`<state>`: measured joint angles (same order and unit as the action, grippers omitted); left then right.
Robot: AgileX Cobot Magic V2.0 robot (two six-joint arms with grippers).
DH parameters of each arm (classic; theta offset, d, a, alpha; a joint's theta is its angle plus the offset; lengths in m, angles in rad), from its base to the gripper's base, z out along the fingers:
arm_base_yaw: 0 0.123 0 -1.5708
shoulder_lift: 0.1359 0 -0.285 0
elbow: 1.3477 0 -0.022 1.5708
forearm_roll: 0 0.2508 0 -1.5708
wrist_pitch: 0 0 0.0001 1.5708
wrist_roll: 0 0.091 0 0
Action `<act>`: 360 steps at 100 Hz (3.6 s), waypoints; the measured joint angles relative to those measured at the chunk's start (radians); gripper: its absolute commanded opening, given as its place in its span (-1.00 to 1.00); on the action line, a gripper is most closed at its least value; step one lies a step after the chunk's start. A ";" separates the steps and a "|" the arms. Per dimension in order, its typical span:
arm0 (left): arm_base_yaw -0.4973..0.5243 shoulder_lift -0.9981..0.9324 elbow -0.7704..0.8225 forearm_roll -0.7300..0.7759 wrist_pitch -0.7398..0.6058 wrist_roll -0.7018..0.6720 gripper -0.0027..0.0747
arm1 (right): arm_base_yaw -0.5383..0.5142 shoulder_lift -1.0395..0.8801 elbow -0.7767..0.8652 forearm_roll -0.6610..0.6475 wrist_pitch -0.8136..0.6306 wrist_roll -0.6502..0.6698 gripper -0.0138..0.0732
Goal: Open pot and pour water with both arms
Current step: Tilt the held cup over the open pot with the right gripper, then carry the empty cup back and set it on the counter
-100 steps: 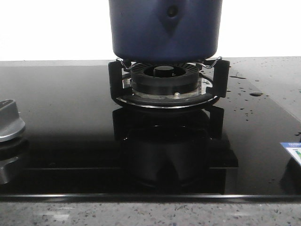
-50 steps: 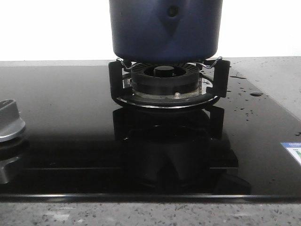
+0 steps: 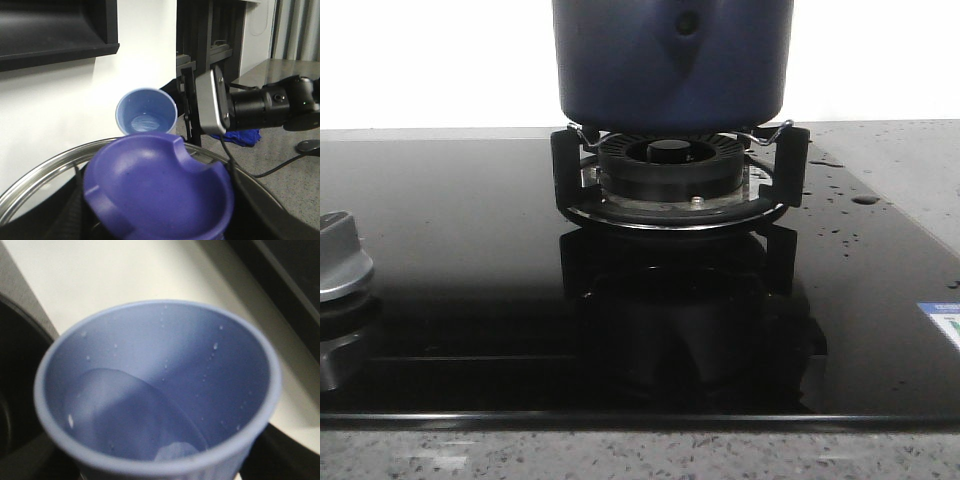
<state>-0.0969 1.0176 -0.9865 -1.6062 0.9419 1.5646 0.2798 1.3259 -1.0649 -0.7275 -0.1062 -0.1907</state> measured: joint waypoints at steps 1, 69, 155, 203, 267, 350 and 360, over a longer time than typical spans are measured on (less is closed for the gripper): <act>0.000 0.000 0.000 -0.002 0.000 0.000 -0.39 | 0.000 0.002 0.000 -0.006 -0.002 0.000 -0.06; 0.000 0.000 0.000 -0.005 0.000 0.000 -0.39 | 0.000 0.050 -0.056 -0.333 -0.005 0.000 -0.06; 0.000 0.000 0.000 0.001 0.000 0.000 -0.39 | 0.000 0.094 -0.130 -0.802 0.015 0.000 -0.06; 0.000 0.000 0.000 0.008 -0.008 0.000 -0.39 | 0.096 0.094 -0.170 -1.091 0.099 0.000 -0.06; 0.000 0.002 0.000 0.009 -0.013 0.000 -0.39 | 0.112 0.010 -0.198 -0.590 0.445 0.565 -0.31; -0.066 0.154 0.000 -0.008 -0.027 0.035 -0.39 | -0.499 -0.209 0.559 -0.260 -0.164 0.975 0.17; -0.079 0.166 0.000 -0.011 -0.030 0.055 -0.39 | -0.499 -0.208 0.559 -0.260 -0.190 0.977 0.62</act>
<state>-0.1755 1.1834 -0.9865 -1.6169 0.9118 1.6196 -0.2187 1.1184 -0.5060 -0.9879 -0.2966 0.7864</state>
